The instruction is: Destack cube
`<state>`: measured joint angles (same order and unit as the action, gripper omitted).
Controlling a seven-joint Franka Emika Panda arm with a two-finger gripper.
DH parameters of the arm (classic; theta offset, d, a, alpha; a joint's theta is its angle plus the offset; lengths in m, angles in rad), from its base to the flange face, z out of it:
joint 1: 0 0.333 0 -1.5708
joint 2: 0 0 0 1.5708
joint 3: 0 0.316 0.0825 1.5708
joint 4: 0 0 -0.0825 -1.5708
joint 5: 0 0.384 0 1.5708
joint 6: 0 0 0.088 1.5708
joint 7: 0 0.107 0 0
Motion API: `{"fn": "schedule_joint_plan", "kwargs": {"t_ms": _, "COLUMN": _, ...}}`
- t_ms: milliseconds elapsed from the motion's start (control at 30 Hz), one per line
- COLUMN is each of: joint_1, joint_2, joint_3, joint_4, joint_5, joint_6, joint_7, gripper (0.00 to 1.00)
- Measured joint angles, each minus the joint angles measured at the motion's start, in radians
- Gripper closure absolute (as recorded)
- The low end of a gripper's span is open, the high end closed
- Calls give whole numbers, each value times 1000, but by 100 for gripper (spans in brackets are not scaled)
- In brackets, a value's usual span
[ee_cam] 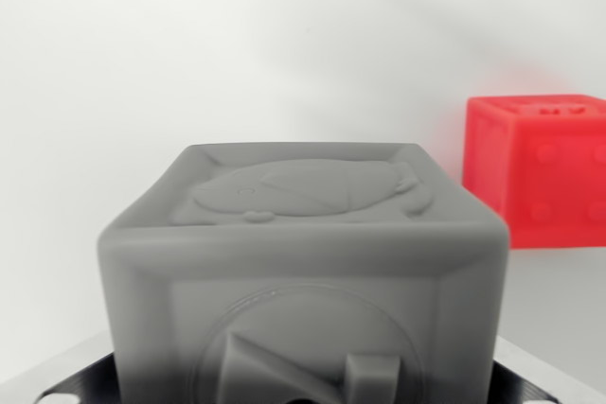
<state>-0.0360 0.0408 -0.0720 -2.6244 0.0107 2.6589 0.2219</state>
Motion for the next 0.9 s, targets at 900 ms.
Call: {"fn": "schedule_joint_plan", "kwargs": {"t_ms": 900, "joint_1": 61, "joint_2": -42, "joint_3": 43, "joint_4": -90, "joint_5": -5, "joint_6": 49, "joint_7": 121, "gripper": 100}}
